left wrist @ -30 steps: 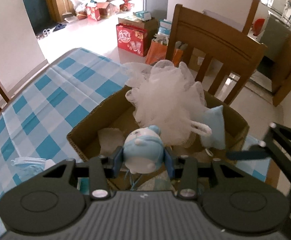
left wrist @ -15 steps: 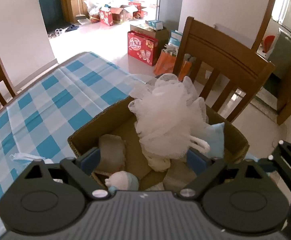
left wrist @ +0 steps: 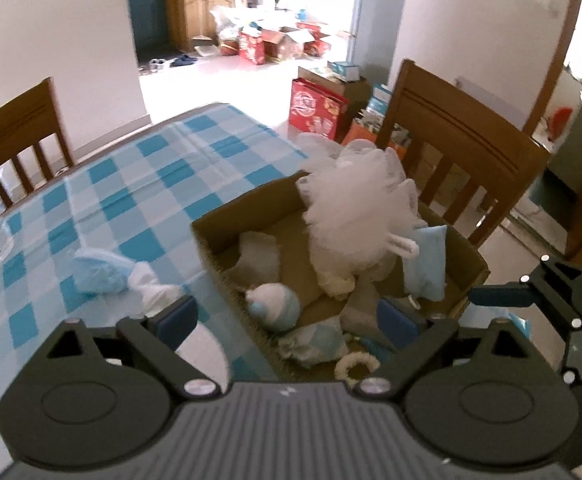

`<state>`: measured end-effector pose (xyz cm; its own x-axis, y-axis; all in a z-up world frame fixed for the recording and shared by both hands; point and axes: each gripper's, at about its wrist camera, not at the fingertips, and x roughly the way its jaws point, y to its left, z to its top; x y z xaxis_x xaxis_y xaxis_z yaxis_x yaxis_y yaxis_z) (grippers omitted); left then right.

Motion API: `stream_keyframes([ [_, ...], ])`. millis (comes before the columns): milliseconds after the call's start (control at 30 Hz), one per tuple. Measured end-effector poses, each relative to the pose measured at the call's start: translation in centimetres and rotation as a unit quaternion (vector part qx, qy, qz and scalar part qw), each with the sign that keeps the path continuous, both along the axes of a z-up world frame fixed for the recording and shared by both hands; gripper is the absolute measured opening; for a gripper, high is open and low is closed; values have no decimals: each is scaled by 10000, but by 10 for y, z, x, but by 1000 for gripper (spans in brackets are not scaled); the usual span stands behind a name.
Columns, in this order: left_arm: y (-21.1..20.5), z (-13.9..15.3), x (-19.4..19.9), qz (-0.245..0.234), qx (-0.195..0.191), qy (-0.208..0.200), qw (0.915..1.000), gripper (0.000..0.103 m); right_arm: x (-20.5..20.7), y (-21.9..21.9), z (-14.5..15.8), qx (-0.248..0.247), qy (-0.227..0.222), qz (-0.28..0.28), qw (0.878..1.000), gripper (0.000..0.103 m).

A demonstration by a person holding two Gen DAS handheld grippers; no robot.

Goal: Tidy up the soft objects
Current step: 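Carry the plush toy with the left tool while the right tool carries the ring into the box, releasing both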

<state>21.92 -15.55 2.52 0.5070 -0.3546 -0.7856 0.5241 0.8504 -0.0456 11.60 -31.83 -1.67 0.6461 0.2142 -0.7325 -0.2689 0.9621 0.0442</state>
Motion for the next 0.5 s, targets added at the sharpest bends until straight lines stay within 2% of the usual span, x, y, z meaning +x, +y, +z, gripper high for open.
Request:
stream_keyframes([
  [167,28,2,-11,261,-53,-13,9996,96,1,14,4,23,24,-52,10000,103],
  [500,82,-3,-23,462,-32,-12,9989,96,5,60,8,15,127,-70,9999,103],
])
